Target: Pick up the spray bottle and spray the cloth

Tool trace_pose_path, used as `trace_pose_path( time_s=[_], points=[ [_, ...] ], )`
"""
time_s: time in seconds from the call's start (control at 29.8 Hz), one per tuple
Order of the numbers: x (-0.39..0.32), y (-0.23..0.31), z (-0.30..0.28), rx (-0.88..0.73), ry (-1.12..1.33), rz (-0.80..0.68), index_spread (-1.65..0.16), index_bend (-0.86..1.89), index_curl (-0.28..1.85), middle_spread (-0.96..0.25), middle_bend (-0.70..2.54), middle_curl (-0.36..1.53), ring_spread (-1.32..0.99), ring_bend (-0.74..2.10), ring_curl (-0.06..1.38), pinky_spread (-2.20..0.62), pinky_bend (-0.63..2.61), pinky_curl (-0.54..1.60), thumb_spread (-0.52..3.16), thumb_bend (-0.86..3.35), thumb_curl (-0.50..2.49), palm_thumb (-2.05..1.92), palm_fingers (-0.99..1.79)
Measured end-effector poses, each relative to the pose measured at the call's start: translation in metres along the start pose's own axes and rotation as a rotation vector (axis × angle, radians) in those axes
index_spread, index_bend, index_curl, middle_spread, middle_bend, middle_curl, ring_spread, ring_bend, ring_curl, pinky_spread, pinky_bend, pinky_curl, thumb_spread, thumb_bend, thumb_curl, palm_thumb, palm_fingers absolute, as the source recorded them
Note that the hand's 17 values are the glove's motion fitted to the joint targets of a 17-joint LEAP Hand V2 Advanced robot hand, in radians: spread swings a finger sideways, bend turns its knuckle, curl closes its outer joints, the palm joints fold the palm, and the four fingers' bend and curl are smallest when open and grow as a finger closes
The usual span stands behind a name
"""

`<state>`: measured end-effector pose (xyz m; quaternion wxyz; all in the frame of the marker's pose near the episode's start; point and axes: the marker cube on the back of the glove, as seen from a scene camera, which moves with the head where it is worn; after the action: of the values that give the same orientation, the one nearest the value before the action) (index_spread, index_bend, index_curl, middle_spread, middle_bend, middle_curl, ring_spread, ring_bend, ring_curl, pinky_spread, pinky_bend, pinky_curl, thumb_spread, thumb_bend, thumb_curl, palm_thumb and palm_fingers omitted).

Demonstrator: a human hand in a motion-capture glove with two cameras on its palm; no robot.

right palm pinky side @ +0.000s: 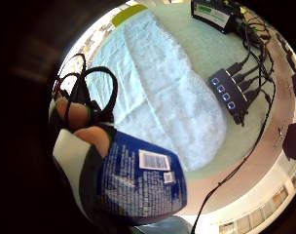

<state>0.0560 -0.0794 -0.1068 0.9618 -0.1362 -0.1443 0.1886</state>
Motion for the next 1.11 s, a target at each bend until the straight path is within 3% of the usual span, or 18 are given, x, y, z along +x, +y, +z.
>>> trace_pose_path(
  time_s=[0.54,1.11],
  points=[
    [-0.019,0.004,0.013,-0.002,-0.064,-0.060,-0.18,0.15,0.40,-0.08,0.52,0.48,-0.06,0.57,0.40,0.04,0.29,0.38,0.84,-0.03,0.59,0.88,1.22],
    [-0.152,0.001,0.101,0.215,-0.574,-0.589,-0.17,0.15,0.41,-0.07,0.51,0.48,-0.06,0.55,0.40,0.04,0.29,0.38,0.85,-0.03,0.59,0.87,1.21]
  ],
)
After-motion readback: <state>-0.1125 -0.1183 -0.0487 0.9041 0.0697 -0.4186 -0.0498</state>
